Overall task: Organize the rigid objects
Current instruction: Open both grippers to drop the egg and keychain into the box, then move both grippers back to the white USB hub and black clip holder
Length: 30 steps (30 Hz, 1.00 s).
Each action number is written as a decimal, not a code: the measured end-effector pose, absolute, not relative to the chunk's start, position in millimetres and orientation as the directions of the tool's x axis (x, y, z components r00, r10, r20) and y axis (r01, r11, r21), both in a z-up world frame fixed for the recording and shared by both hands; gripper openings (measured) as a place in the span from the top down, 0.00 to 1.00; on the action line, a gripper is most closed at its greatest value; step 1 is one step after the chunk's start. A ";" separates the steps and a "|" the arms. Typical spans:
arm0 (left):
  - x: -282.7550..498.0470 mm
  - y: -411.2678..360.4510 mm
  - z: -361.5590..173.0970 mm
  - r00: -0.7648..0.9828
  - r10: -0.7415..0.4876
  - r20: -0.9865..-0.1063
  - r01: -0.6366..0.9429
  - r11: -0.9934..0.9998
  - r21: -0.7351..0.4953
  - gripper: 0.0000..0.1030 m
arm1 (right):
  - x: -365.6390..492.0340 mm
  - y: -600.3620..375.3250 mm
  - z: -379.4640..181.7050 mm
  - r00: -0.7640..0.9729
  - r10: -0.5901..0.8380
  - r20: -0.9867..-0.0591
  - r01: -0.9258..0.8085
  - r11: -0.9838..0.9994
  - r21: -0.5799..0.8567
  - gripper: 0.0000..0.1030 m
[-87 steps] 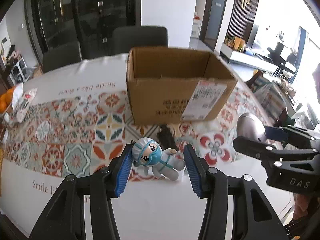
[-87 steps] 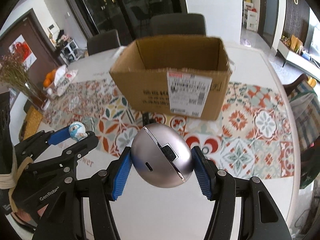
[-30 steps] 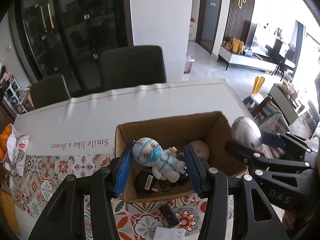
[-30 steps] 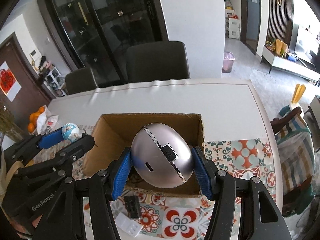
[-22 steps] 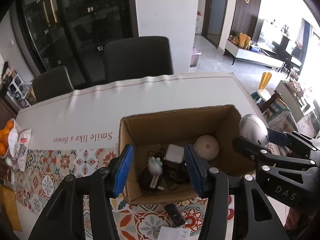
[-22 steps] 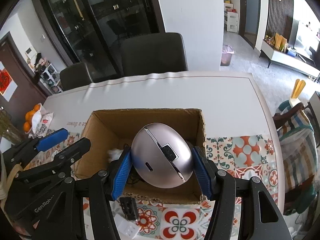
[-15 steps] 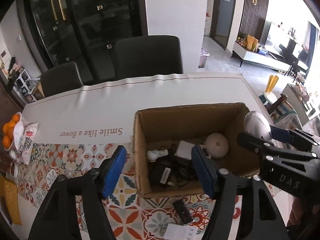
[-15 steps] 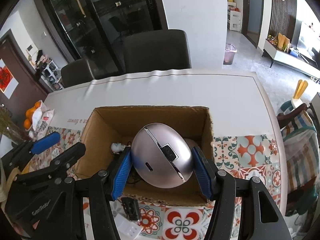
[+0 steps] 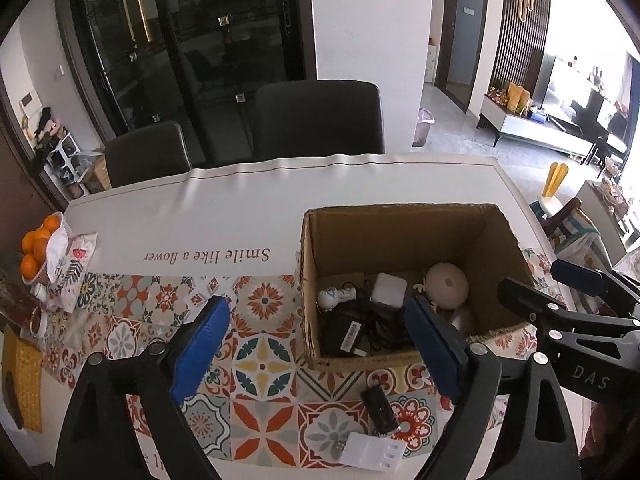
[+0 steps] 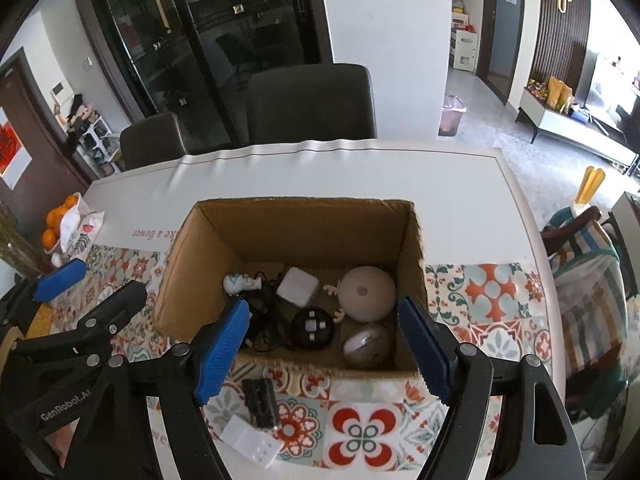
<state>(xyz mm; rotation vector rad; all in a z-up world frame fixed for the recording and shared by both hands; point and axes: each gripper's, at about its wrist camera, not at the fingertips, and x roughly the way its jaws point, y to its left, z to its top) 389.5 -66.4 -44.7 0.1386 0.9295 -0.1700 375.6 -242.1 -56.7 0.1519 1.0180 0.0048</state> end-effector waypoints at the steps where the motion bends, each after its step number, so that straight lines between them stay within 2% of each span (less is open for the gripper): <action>1: 386.5 -65.9 -44.1 0.589 -0.090 -0.803 0.207 0.977 0.043 0.08 | 371.9 -242.6 -55.9 0.527 0.071 -0.847 0.071 0.989 0.127 0.25; 6: 369.3 -64.9 -43.7 0.594 -0.081 -0.801 0.209 0.976 0.056 0.03 | 349.3 -247.0 -52.5 0.537 0.072 -0.840 0.085 0.987 0.139 0.25; 17: 333.4 -66.8 -48.0 0.587 -0.083 -0.805 0.234 0.970 0.071 0.02 | 306.1 -254.0 -55.1 0.541 0.088 -0.836 0.103 0.980 0.170 0.25; 30: 292.8 -70.6 -84.1 0.517 -0.101 -0.850 0.264 0.963 0.046 0.02 | 266.7 -255.5 -86.0 0.474 0.100 -0.875 0.111 0.979 0.172 0.25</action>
